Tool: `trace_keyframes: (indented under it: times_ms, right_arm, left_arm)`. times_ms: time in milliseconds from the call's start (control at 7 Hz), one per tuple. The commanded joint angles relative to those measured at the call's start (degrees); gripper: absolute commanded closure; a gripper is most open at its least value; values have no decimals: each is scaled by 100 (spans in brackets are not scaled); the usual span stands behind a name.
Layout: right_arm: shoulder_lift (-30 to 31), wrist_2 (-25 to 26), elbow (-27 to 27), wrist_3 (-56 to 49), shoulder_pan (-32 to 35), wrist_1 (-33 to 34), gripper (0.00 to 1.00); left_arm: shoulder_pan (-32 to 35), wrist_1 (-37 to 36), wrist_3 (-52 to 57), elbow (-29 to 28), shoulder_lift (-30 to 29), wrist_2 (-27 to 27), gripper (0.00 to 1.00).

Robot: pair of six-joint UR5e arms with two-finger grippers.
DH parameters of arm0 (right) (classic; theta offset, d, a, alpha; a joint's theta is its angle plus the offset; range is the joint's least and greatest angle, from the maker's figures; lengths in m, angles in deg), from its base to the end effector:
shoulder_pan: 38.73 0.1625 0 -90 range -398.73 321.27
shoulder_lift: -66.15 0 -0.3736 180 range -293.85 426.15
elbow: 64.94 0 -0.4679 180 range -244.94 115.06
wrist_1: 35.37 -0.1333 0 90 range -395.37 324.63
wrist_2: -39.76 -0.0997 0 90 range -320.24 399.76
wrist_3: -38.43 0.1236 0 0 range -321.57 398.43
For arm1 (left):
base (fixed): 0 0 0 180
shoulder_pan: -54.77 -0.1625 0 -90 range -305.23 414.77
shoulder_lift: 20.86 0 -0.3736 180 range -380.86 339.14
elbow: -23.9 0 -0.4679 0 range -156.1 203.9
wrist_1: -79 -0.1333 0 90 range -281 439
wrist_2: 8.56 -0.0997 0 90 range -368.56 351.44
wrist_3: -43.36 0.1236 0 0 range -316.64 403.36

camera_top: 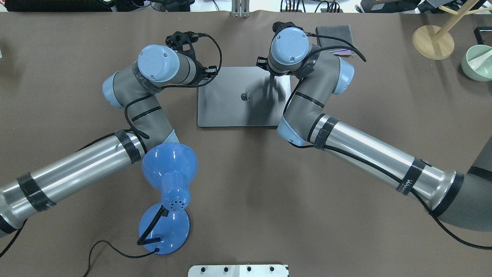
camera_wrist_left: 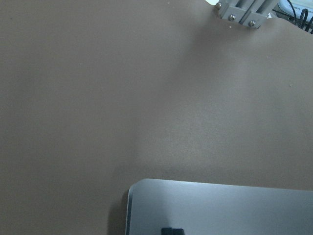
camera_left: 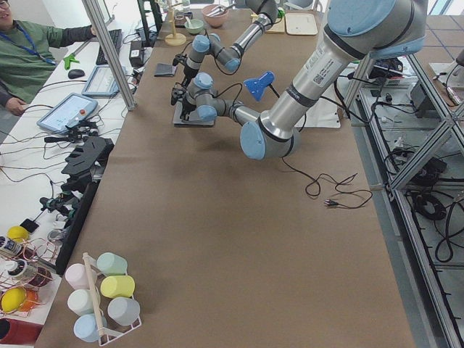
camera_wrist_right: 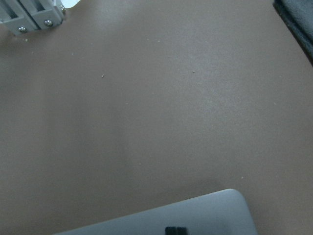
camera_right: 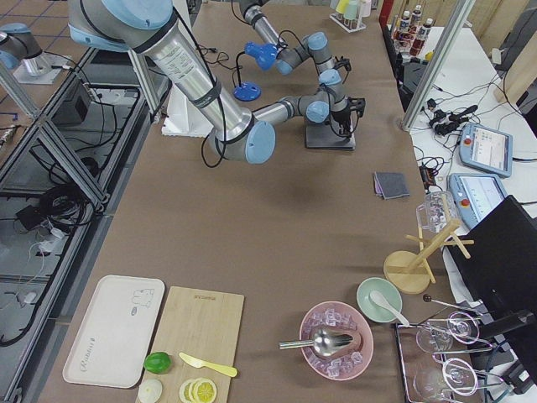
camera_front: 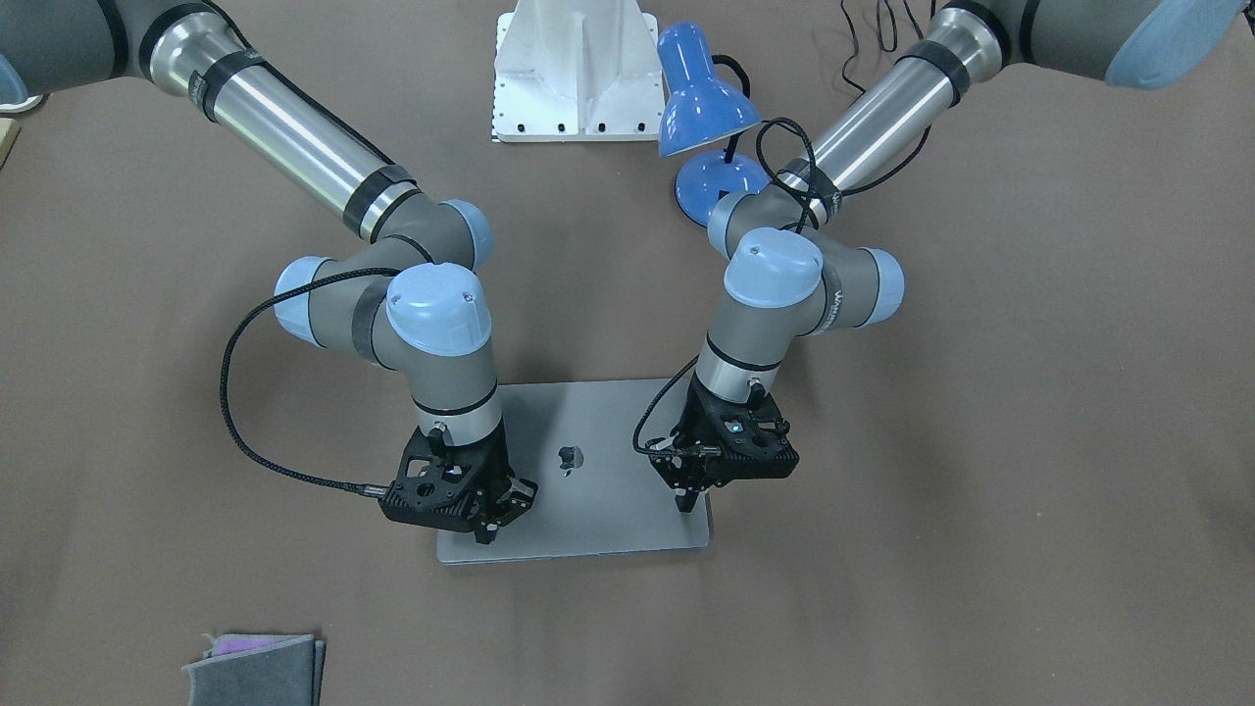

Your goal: Close laptop

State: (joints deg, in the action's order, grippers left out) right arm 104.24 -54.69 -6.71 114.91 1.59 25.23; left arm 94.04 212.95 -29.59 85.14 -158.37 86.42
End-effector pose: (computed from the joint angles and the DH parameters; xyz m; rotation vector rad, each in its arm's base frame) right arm -0.5999 -0.6714 0.2360 0.3288 -0.8094 0.4043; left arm 0.5988 -0.6479 0.2323 0.4492 1.0052 -0.3005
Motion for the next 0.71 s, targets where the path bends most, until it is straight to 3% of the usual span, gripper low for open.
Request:
trace_keyframes:
  times_ms: [0,571]
  right_arm:
    - [-4,50,-30,7,-68,-21,100]
    - [5,41,66,15,-42,-21,100]
  left_arm:
    - [-33,0,0,-198,-13,-102,100]
    - [-86,18,-17,-43,-127,-234,100]
